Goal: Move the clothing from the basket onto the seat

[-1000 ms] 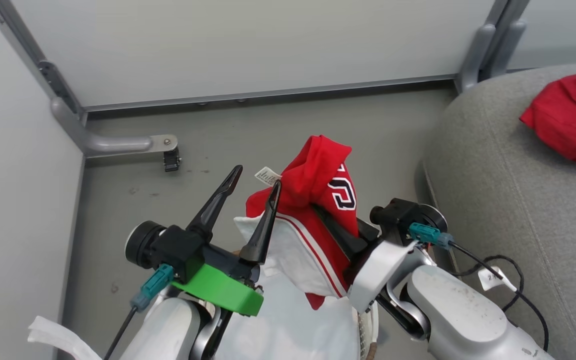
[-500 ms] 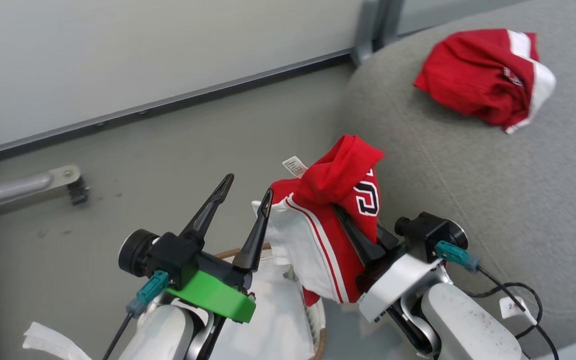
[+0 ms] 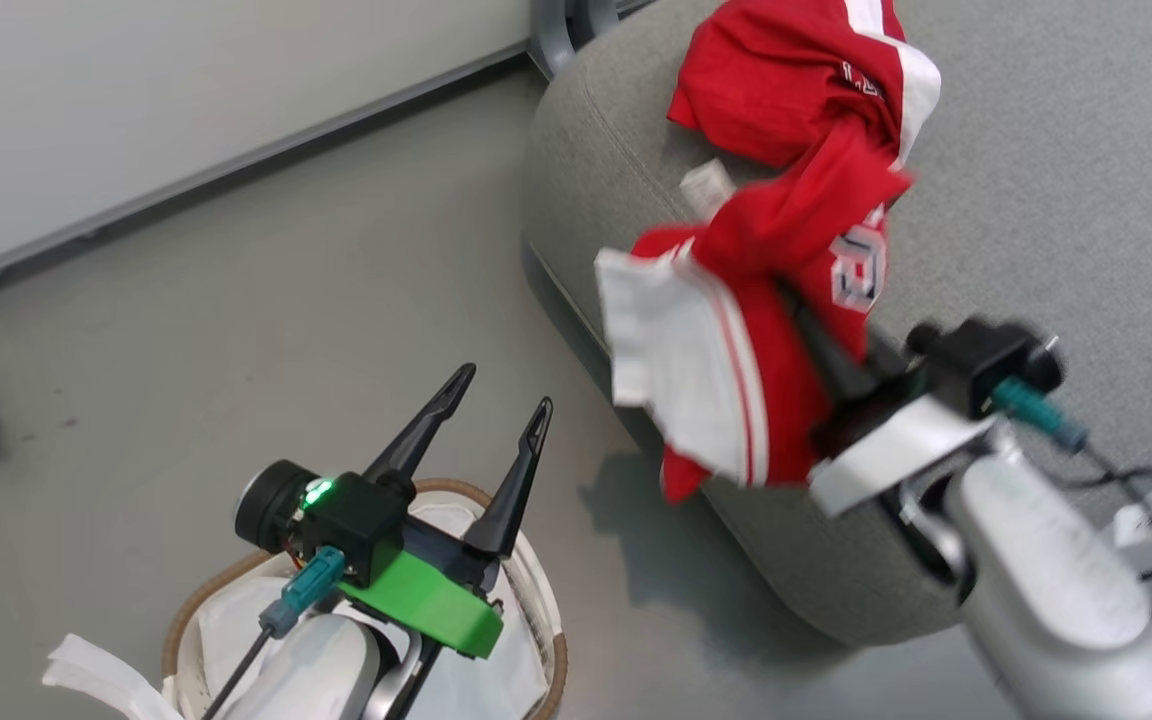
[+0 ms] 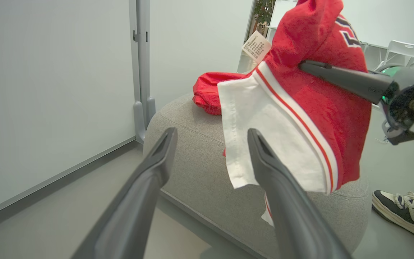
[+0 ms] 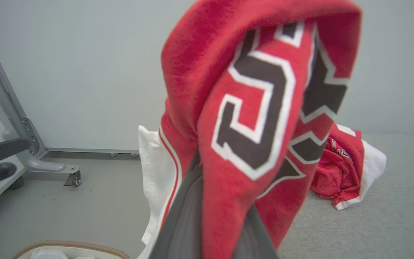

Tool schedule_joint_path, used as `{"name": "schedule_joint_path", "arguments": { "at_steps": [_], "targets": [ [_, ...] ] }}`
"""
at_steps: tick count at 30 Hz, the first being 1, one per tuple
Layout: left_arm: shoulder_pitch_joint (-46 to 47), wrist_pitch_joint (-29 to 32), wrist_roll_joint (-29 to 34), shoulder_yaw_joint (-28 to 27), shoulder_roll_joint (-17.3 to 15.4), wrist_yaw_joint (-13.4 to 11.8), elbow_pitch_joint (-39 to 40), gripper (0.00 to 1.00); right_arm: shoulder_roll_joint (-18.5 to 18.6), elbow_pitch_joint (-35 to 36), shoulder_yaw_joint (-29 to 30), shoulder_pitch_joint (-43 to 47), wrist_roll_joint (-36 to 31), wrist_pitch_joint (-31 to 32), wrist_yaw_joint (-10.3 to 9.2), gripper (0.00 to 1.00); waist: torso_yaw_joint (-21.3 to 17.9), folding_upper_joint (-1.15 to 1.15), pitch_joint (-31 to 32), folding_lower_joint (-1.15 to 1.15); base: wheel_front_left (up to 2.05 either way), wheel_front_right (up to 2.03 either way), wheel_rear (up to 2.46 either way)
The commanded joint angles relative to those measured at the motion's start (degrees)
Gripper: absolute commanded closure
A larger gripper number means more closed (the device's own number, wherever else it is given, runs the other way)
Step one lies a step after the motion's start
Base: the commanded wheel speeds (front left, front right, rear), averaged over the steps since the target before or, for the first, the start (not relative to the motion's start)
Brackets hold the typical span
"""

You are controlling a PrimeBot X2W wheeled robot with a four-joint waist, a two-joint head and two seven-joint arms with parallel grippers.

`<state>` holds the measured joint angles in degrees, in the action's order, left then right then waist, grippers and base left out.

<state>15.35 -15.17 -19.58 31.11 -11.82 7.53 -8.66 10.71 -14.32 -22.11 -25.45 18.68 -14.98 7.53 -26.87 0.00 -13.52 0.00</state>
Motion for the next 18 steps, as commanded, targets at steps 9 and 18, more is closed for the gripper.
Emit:
{"name": "schedule_joint_path", "arguments": {
  "at_steps": [9, 18],
  "targets": [
    [3.89, 0.05, -0.32, 1.55, -4.72, -0.08, 1.13, 0.0, 8.66, -1.49, 9.83, -20.14, -4.97, 2.99, -0.08, 1.0, 0.01, 0.0, -9.96, 0.0, 0.0, 0.0, 0.0],
    [7.65, 0.05, -1.06, 2.99, -8.44, -0.08, 2.64, 0.0, 13.34, -6.97, 20.07, -34.16, -9.02, 9.5, -0.08, 1.0, 4.3, 0.0, -17.93, 0.0, 0.0, 0.0, 0.0]
  ]
}}
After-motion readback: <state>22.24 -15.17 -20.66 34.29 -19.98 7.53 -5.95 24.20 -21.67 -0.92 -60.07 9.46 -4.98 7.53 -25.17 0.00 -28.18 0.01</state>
